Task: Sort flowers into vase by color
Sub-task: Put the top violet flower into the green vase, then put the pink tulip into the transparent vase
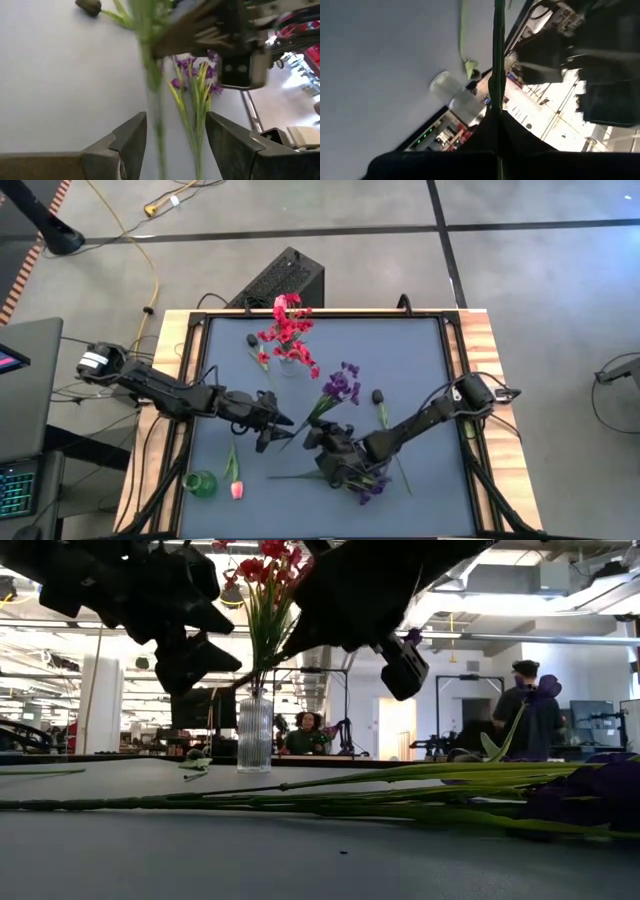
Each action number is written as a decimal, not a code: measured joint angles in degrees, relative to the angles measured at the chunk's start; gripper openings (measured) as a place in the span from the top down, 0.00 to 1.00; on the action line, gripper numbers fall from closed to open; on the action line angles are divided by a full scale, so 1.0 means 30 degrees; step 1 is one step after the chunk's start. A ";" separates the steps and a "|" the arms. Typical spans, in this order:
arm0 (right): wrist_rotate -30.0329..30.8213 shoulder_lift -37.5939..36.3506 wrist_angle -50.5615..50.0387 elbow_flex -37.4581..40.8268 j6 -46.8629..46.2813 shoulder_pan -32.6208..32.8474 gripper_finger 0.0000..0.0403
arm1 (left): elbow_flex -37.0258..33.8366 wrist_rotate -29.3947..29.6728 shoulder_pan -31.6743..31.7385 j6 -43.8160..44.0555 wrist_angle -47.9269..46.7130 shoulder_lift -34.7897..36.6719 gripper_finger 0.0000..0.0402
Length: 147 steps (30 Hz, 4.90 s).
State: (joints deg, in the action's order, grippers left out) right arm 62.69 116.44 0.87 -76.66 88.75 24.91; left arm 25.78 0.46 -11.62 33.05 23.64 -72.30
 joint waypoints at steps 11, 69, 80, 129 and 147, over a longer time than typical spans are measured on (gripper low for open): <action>-0.0944 0.0000 0.2931 -0.0007 0.1678 0.0007 0.93 | 0.0000 -0.0504 0.0211 -0.0114 0.0095 -0.0012 0.53; -0.0613 0.0000 -0.4062 -0.0015 -1.8553 0.2192 0.46 | 0.0000 -0.6034 -0.0857 -0.4528 0.0282 0.3953 1.00; -0.0803 0.0000 -0.5169 -0.0015 -2.0650 0.1533 0.47 | 0.0000 -0.9644 -0.3867 -0.6216 -0.1376 1.0561 1.00; -0.0946 -0.0001 -0.4817 -0.0015 -2.1580 0.0248 0.47 | -0.4947 -0.3804 -1.2983 -0.8403 -0.6428 1.7743 0.92; -0.0954 0.0000 -0.4833 -0.0015 -2.1434 0.0255 0.47 | -0.4940 -0.3045 -1.2968 -0.5086 -1.0861 2.1086 0.78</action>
State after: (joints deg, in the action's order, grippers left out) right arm 59.83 116.44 -13.63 -76.71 24.45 25.67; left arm 10.96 -8.67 -50.52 17.79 -8.95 -9.04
